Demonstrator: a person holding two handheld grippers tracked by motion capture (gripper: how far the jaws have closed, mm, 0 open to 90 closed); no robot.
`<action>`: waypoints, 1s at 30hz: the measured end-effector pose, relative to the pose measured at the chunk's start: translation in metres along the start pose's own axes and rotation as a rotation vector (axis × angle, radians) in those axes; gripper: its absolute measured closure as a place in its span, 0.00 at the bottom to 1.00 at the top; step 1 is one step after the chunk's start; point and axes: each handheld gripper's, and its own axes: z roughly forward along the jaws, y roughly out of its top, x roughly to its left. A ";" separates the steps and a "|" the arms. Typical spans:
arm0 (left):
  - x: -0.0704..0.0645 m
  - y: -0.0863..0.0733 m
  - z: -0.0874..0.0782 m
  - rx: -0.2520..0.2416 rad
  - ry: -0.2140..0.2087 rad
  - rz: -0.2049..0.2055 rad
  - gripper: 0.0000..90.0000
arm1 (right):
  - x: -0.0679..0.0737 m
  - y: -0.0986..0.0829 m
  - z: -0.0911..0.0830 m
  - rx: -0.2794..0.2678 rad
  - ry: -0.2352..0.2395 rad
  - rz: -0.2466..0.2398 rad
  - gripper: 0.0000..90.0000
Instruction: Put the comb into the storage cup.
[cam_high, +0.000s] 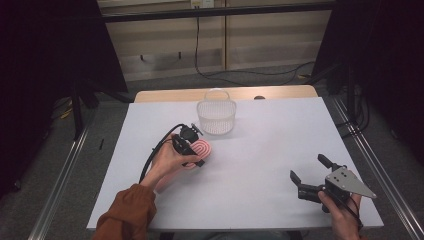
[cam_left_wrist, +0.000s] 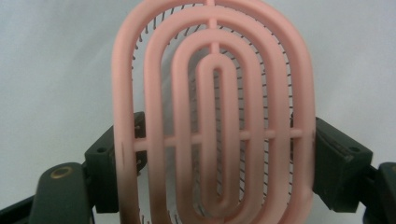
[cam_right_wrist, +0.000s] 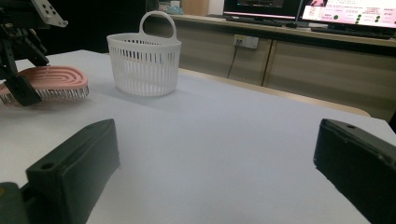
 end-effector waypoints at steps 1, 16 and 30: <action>-0.001 0.000 0.000 -0.008 0.006 -0.005 0.23 | 0.000 0.000 0.000 -0.002 -0.001 0.001 0.00; 0.004 -0.003 -0.014 -0.066 0.008 -0.031 0.24 | 0.000 0.000 0.000 0.000 -0.002 0.001 0.00; 0.012 -0.008 -0.037 -0.213 0.047 -0.129 0.24 | 0.000 0.000 0.000 0.003 -0.001 0.000 0.00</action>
